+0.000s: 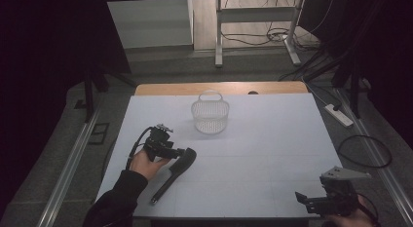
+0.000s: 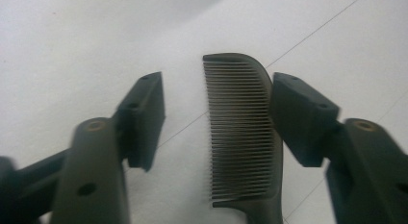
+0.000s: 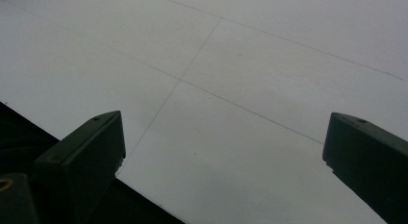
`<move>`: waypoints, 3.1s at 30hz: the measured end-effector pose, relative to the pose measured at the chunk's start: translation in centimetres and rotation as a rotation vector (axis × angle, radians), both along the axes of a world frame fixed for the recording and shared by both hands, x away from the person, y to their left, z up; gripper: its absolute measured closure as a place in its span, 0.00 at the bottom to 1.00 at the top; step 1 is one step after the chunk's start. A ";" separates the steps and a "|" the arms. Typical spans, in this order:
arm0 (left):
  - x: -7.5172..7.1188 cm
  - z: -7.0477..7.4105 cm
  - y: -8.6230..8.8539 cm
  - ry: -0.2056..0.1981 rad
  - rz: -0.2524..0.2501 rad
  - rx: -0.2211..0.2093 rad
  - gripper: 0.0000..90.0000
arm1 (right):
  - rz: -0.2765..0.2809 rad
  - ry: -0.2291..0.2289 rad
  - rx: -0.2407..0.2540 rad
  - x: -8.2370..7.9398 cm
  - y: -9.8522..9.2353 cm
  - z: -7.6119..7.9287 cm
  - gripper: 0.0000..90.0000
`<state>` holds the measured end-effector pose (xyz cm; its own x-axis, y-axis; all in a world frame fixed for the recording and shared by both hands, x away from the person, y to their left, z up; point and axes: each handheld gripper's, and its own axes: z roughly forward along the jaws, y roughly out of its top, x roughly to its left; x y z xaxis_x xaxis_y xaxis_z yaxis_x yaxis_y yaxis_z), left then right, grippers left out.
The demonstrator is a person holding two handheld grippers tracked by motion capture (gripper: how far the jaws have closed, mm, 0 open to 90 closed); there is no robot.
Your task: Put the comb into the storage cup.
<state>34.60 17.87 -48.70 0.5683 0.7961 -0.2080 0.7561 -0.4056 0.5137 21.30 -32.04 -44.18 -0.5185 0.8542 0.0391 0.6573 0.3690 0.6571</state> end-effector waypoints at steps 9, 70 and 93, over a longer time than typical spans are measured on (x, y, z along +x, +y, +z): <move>-0.8 0.1 0.7 -0.007 0.007 -0.001 0.09 | 0.002 -0.001 0.003 0.0 0.0 0.0 0.02; -9.4 0.3 2.7 0.025 0.019 0.030 0.00 | 0.013 0.000 0.008 0.0 0.0 0.0 0.02; -6.5 -2.6 -0.6 0.168 -0.068 0.186 0.00 | 0.017 0.005 0.002 0.0 0.1 0.0 0.01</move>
<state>28.10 17.23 -51.29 0.5914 0.7908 -0.1575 0.7923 -0.5338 0.2955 21.33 -31.97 -44.18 -0.5329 0.8450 0.0436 0.6543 0.3789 0.6545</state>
